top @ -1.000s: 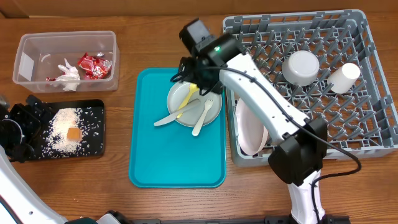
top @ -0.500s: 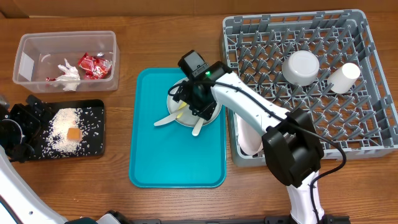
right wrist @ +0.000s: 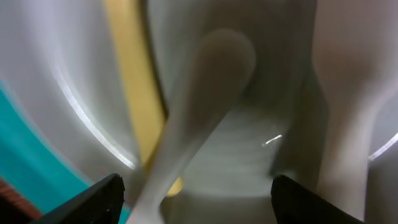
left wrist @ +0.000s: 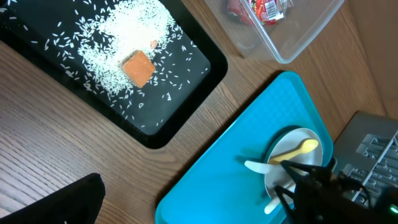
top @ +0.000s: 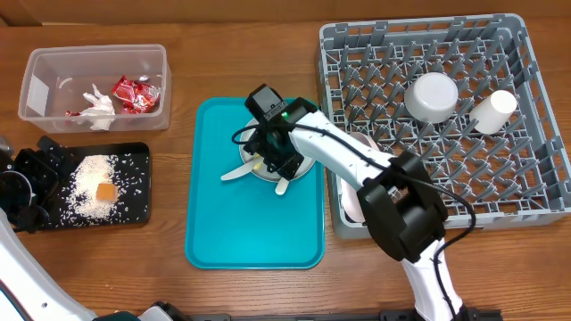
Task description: Sort waste into correct bins and load items into the dishwasher rack
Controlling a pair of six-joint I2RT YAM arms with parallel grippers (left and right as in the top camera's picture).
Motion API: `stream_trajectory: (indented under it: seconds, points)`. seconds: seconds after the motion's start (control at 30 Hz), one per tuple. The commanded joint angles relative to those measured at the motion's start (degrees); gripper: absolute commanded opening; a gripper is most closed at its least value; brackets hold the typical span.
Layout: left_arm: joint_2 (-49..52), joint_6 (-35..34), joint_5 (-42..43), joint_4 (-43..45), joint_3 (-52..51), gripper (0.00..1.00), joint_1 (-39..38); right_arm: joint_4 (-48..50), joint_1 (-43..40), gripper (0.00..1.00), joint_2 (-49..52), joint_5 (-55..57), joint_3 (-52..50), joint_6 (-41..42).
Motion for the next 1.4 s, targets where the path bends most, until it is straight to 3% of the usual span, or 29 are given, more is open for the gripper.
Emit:
stream_trajectory:
  seconds: [0.0, 0.13, 0.33, 0.93, 1.17, 1.37]
  points:
    - [-0.1, 1.3, 0.9, 0.0, -0.3, 1.00, -0.5, 0.7, 0.1, 0.79, 1.2, 1.6, -0.3, 0.5]
    - [-0.1, 1.3, 1.0, 0.0, -0.3, 1.00, -0.5, 0.8, 0.1, 0.77, 1.7, 2.7, -0.3, 0.5]
    - [-0.1, 1.3, 0.9, 0.0, -0.3, 1.00, -0.5, 1.0, 0.1, 0.47, 1.7, 2.7, -0.3, 0.5]
    - [-0.1, 1.3, 1.0, 0.0, -0.3, 1.00, -0.5, 1.5, -0.3, 0.23, 1.7, 4.0, 0.2, -1.2]
    - [-0.1, 1.3, 1.0, 0.0, -0.3, 1.00, -0.5, -2.1, -2.1, 0.10, 1.7, 3.9, 2.7, -2.6]
    - [-0.1, 1.3, 1.0, 0.0, -0.3, 1.00, -0.5, -5.5, -3.0, 0.04, 1.7, 4.0, 6.1, -5.6]
